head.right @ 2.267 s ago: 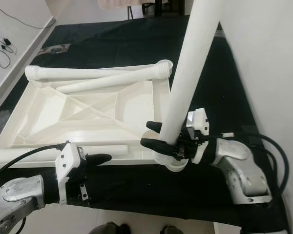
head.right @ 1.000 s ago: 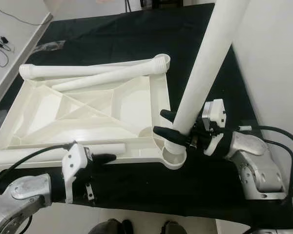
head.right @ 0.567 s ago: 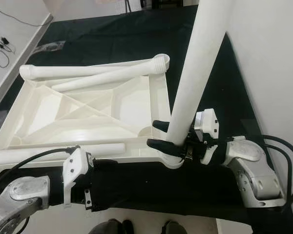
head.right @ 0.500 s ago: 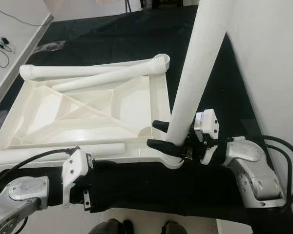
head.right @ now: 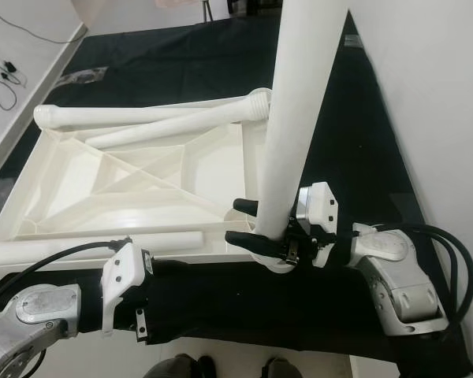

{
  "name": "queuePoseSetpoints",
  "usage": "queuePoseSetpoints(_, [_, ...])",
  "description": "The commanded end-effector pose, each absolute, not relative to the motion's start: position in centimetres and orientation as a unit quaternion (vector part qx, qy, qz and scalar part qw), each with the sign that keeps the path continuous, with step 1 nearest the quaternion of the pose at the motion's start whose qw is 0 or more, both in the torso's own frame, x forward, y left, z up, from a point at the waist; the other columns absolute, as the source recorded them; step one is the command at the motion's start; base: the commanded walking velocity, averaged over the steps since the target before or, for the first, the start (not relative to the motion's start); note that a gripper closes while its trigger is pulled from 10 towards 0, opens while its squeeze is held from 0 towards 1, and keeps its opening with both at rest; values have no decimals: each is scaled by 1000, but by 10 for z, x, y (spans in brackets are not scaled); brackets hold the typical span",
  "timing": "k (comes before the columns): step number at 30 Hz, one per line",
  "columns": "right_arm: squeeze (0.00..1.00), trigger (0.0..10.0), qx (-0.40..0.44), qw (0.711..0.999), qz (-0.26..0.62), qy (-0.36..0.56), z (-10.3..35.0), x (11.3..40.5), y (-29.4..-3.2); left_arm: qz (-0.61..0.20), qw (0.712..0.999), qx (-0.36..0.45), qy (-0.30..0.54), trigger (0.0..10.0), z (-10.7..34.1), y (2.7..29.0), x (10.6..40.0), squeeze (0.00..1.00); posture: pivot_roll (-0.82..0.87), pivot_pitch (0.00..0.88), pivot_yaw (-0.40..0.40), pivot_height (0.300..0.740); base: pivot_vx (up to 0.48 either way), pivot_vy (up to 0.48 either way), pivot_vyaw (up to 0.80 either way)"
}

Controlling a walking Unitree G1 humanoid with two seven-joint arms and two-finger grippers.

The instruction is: Building children table

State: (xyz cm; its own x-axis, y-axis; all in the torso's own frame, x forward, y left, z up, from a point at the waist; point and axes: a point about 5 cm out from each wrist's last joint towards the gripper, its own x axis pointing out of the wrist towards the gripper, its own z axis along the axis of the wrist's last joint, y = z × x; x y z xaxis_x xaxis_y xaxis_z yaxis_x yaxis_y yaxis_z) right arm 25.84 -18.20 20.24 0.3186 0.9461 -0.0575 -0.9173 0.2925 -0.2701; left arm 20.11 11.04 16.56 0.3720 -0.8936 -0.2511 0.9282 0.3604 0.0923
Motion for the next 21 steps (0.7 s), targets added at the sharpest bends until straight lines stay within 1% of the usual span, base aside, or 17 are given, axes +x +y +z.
queuePoseSetpoints(1, [0,10000,-123,801,585,6,178,258,-182,-561,814,119,95,10000,162,113,198,0,79,242,134,740,0,0,0])
queuePoseSetpoints(3, [0,10000,-132,795,591,8,182,261,-186,-560,814,118,94,10000,162,113,197,0,81,242,133,740,0,0,0])
queuePoseSetpoints(6, [0,10000,-135,794,592,9,184,262,-190,-561,814,117,94,10000,162,113,196,0,83,246,132,740,0,0,0])
queuePoseSetpoints(8, [0,10000,-125,804,581,0,191,267,-199,-550,823,114,89,10000,163,112,198,0,80,245,121,740,0,0,0])
queuePoseSetpoints(10, [0,10000,-120,807,578,-3,192,268,-201,-546,825,116,88,10000,163,113,199,0,80,245,121,740,0,0,0])
queuePoseSetpoints(11, [0,10000,-111,811,574,-13,195,269,-200,-534,835,110,82,10000,165,113,203,0,75,236,120,740,0,0,0])
queuePoseSetpoints(12, [0,10000,-90,817,569,-34,201,269,-198,-513,850,99,68,10000,168,114,210,0,71,221,116,740,0,0,0])
queuePoseSetpoints(13, [0,10000,-90,817,569,-34,201,269,-198,-513,850,99,68,10000,168,114,210,0,71,221,116,740,0,0,0])
queuePoseSetpoints(15, [0,10000,-46,821,564,-79,214,268,-190,-465,880,85,54,10000,172,115,226,0,67,207,117,740,0,0,0])
queuePoseSetpoints(16, [0,10000,-29,820,563,-97,219,267,-186,-452,887,81,50,10000,173,114,230,0,66,201,118,740,0,0,0])
queuePoseSetpoints(19, [0,10000,-10,815,567,-120,225,264,-182,-441,893,73,44,10000,174,112,234,0,60,186,116,740,0,0,0])
queuePoseSetpoints(21, [0,10000,-10,815,567,-120,225,264,-182,-441,893,73,44,10000,174,112,234,0,60,186,116,740,0,0,0])
